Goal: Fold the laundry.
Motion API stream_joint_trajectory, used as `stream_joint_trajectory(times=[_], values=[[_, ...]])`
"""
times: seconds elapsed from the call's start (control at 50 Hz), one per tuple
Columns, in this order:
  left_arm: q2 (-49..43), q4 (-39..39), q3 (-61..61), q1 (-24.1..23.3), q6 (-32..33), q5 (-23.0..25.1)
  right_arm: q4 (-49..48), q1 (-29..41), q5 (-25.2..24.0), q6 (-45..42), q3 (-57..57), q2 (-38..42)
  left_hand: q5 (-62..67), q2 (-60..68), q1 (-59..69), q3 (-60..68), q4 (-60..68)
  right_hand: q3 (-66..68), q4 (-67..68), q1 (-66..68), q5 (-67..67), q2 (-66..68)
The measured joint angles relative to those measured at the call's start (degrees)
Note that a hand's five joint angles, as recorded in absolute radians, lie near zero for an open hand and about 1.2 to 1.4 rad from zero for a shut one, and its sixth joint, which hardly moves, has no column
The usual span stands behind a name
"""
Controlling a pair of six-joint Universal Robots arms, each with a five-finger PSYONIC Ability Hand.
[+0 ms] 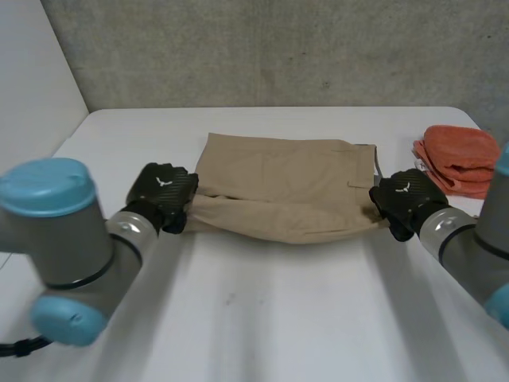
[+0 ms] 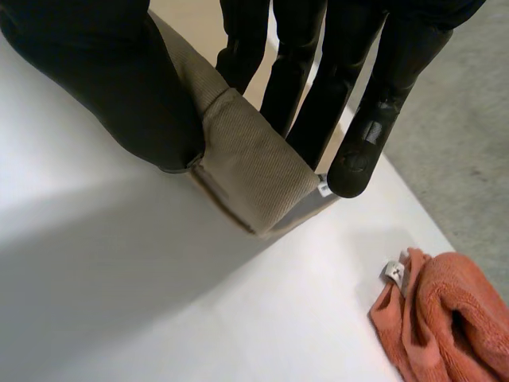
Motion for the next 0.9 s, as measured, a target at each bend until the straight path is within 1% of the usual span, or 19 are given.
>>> stream_joint_trajectory(times=[0.04, 0.06, 0.1, 0.12, 0.14, 0.16, 0.2, 0.22, 0.24, 0.32, 0.4, 0.42, 0.44, 0.5, 0.58, 0.6, 0.68, 0.78, 0.9], values=[[3.52, -1.69, -1.99, -0.07, 0.35, 0.07, 3.59, -0.02, -0.02, -1.69, -0.02, -1.38, 0.04, 0.00, 0.00, 0.00, 0.00, 0.00, 0.00, 0.00, 0.00, 0.00], [6.57, -4.06, -3.65, -0.14, 1.02, 0.13, 8.98, -0.08, 0.04, -4.41, -0.06, -3.09, 0.00, 0.04, 0.00, 0.03, 0.00, 0.00, 0.00, 0.00, 0.00, 0.00], [9.33, -7.35, -5.28, -0.23, 2.17, 0.21, 13.43, -0.18, 0.13, -6.71, -0.01, -4.35, 0.00, 0.04, 0.00, 0.04, 0.00, 0.00, 0.01, 0.00, 0.00, 0.00], [11.16, -10.48, -6.46, -0.33, 3.50, 0.30, 17.03, -0.30, 0.17, -8.60, 0.08, -5.35, 0.00, 0.05, 0.00, 0.04, 0.00, 0.00, 0.00, 0.00, 0.00, 0.00], [11.71, -11.57, -6.85, -0.36, 4.02, 0.33, 18.20, -0.34, 0.18, -9.23, 0.13, -5.70, 0.00, 0.05, 0.00, 0.04, 0.00, 0.00, 0.01, 0.00, 0.00, 0.00], [13.90, -17.11, -8.59, -0.61, 6.86, 0.58, 23.72, -0.55, 0.13, -12.12, 0.54, -7.36, 0.04, 0.05, 0.00, 0.04, 0.00, 0.00, 0.01, 0.00, 0.00, 0.00], [14.53, -19.20, -9.20, -0.73, 8.04, 0.70, 25.82, -0.64, 0.08, -13.23, 0.76, -8.04, 0.04, 0.05, 0.00, 0.04, 0.00, 0.00, 0.01, 0.00, 0.00, 0.00], [15.77, -24.51, -10.63, -1.11, 11.32, 1.08, 29.95, -0.78, -0.11, -15.42, 1.29, -9.50, 0.00, 0.06, 0.00, 0.04, 0.01, 0.00, 0.01, 0.00, 0.00, 0.00], [16.26, -27.24, -11.32, -1.40, 13.21, 1.37, 32.10, -0.86, -0.32, -16.63, 1.61, -10.35, 0.00, 0.08, 0.00, 0.04, 0.01, 0.00, 0.01, 0.00, 0.00, 0.00], [16.62, -31.10, -12.23, -2.08, 16.91, 2.07, 35.49, -0.87, -1.18, -18.61, 2.10, -11.91, 0.00, 0.10, 0.00, 0.04, 0.01, 0.00, 0.01, 0.00, 0.00, 0.00], [15.74, -29.11, -11.20, -2.45, 18.14, 2.48, 35.47, -0.80, -2.28, -18.41, 1.75, -12.39, 0.14, 0.11, 0.07, 0.04, 0.02, 0.00, 0.01, 0.00, 0.00, 0.00], [14.51, -26.03, -9.70, -2.56, 17.95, 2.51, 33.46, -0.77, -2.69, -16.75, 1.05, -11.74, 0.53, 0.12, 0.62, 0.04, 0.02, 0.00, 0.01, 0.14, 0.04, 0.00], [14.51, -26.03, -9.70, -2.56, 17.95, 2.51, 33.46, -0.77, -2.69, -16.75, 1.05, -11.74, 0.53, 0.12, 0.62, 0.04, 0.02, 0.00, 0.01, 0.14, 0.04, 0.00], [10.18, -18.32, -4.89, -2.63, 16.23, 2.32, 26.65, -0.50, -2.75, -11.32, -1.40, -8.00, 0.57, 0.14, 0.84, 0.04, 0.11, 0.00, 0.03, 1.21, 0.28, 0.03], [4.13, -12.67, 1.19, -2.50, 13.90, 1.79, 19.88, 0.01, -1.66, -6.73, -4.46, -3.40, 0.57, 0.15, 0.85, 0.10, 0.22, 0.00, 0.03, 1.21, 0.28, 0.03], [0.20, -10.55, 5.06, -2.38, 12.71, 1.18, 16.61, 0.51, -0.67, -5.02, -6.28, -0.90, 0.57, 0.15, 0.85, 0.10, 0.22, 0.00, 0.03, 1.21, 0.28, 0.03], [-9.42, -7.70, 14.78, -2.11, 10.72, -1.09, 9.74, 2.94, 3.31, -3.01, -11.75, 5.74, 0.57, 0.16, 0.86, 0.12, 0.22, 0.00, 0.04, 1.21, 0.26, 0.04], [-19.72, -5.88, 25.91, -1.79, 10.22, -4.47, 3.98, 6.09, 8.92, -3.06, -20.41, 14.34, 0.57, 0.18, 0.87, 0.12, 0.23, 0.00, 0.05, 1.21, 0.28, 0.04], [-28.17, -2.61, 35.28, -1.58, 10.52, -6.49, 0.55, 7.69, 11.67, -4.32, -29.71, 22.86, 0.35, -0.07, 0.79, -0.09, -0.07, 0.00, 0.05, 1.21, 0.28, 0.04]])
